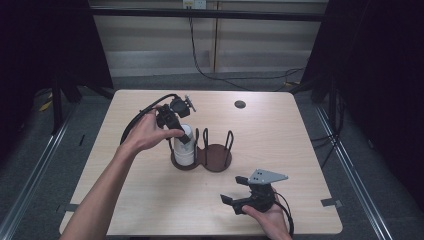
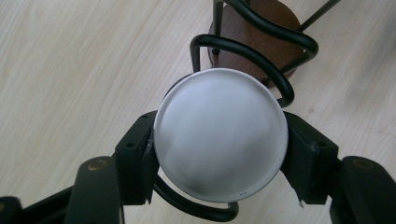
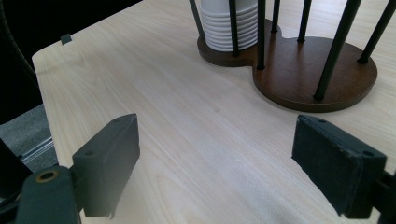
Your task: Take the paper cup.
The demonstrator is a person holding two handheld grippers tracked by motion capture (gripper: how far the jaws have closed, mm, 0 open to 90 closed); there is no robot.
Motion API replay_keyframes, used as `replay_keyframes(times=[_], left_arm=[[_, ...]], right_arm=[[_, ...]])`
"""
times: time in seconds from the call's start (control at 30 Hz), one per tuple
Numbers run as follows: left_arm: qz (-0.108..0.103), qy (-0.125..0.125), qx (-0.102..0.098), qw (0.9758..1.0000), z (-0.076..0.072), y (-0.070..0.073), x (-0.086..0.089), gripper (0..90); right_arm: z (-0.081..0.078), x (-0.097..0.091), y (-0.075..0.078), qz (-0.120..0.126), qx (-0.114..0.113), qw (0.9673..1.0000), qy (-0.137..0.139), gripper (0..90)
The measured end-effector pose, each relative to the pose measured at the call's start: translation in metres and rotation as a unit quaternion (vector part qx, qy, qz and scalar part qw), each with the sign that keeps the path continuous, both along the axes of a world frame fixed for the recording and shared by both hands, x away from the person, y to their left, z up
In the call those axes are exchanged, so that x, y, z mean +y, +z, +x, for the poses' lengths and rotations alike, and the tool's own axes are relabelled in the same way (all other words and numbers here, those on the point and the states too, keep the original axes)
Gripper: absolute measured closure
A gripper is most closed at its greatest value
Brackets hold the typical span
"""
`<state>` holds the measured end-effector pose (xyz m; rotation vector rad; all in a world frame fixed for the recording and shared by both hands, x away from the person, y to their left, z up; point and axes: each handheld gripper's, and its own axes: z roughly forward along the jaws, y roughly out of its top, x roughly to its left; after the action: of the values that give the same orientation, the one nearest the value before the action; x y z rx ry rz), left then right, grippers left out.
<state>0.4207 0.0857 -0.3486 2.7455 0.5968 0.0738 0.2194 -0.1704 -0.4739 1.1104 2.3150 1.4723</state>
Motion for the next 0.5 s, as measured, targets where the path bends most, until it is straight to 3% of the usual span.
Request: replay_keyframes(times=[0.27, 0.37, 0.5], left_arm=[[0.000, -0.009, -0.003, 1.0000, -0.003, 0.007, 0.003, 36.8], [-0.007, 0.000, 0.001, 1.0000, -0.004, 0.007, 0.004, 36.9], [-0.005, -0.011, -0.003, 0.9999, -0.006, 0.012, 0.007, 36.8]], right_arm=[[0.000, 0.000, 0.000, 0.001, -0.001, 1.0000, -0.001, 14.5], [0.000, 0.000, 0.000, 0.000, -0.001, 1.0000, -0.001, 14.6], [0.000, 0.000, 0.000, 0.000, -0.001, 1.0000, -0.002, 14.6]])
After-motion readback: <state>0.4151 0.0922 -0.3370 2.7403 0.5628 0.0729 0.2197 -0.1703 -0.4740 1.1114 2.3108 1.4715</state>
